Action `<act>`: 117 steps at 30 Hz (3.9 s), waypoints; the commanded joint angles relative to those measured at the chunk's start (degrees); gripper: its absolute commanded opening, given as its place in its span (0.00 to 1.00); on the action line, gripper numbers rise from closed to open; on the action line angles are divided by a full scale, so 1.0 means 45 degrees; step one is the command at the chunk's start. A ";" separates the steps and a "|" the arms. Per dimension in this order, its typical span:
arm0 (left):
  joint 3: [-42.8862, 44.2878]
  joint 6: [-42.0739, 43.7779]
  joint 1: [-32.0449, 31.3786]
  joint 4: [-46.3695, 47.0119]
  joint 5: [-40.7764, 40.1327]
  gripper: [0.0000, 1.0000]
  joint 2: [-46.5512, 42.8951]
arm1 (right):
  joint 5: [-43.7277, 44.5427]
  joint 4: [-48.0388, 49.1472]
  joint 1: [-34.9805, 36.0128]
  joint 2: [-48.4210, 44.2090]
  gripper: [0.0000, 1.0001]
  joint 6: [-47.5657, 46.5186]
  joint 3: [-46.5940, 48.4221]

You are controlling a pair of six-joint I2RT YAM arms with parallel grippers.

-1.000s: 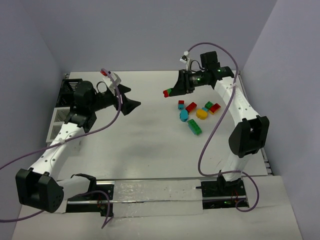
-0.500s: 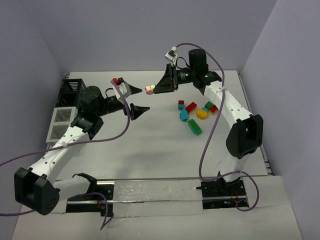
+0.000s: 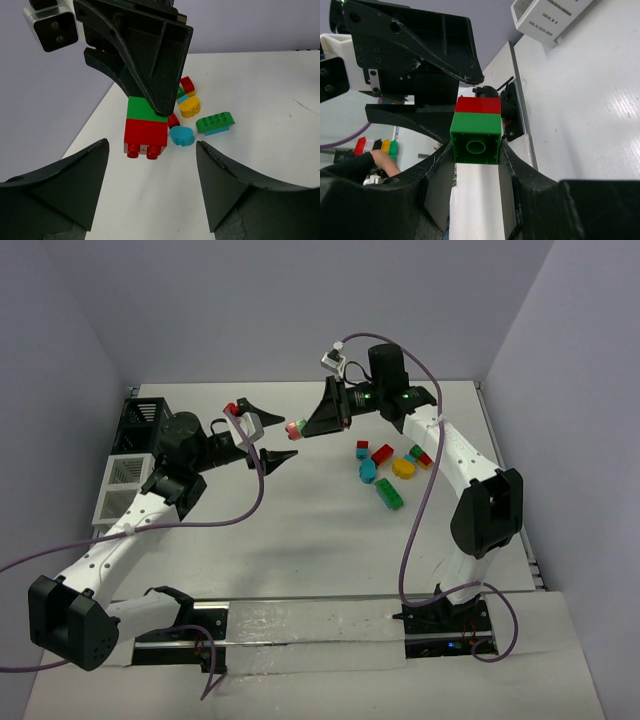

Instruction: Sort the legos into containers by color

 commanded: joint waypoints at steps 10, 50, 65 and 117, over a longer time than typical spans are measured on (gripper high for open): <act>0.0490 0.0520 -0.0270 0.0339 0.0570 0.61 0.0112 | -0.0445 0.0099 0.0487 -0.0411 0.00 -0.0076 0.0055; 0.7892 -0.2995 0.9625 -0.8124 -0.4969 0.00 0.5301 | 0.5129 -0.4382 -0.2119 0.0019 0.00 -0.5447 0.2401; 1.1244 -0.1996 1.0054 -0.9028 -0.6194 0.05 0.9511 | 0.6323 -0.5014 -0.1356 -0.0216 0.00 -0.6841 0.2281; 0.6091 -0.9065 0.4538 -0.7004 0.3821 0.82 0.4435 | 1.1118 0.1490 0.4232 -0.1543 0.00 -0.9044 -0.0146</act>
